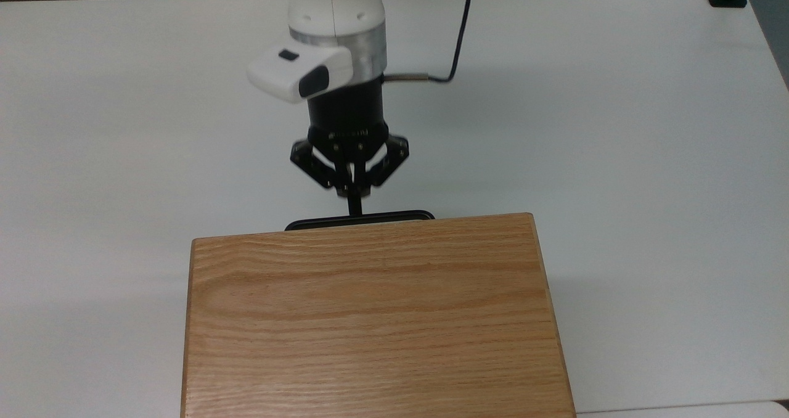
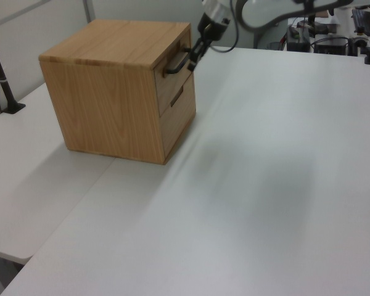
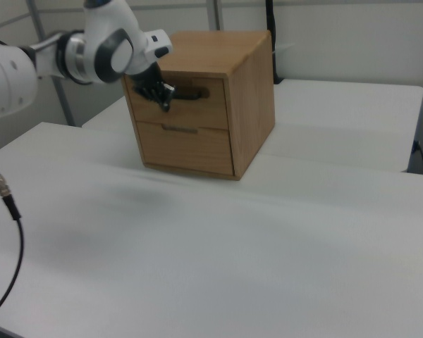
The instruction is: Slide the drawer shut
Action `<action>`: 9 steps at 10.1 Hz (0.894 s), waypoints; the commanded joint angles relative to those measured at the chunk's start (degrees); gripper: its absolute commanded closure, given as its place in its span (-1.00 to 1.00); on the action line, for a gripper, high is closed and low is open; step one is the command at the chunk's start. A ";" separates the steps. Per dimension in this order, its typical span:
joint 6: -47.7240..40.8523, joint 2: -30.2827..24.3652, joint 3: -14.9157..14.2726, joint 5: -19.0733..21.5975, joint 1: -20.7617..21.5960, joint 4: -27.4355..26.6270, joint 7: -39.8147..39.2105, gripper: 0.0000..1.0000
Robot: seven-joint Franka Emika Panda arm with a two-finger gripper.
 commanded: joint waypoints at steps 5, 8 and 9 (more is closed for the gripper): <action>-34.61 -24.86 -7.19 -2.87 4.38 -16.37 1.04 -1.00; -37.44 -26.11 -7.10 -4.12 3.59 -16.11 0.60 -1.00; -37.44 -26.11 -6.15 -3.42 0.81 -16.11 0.52 -1.00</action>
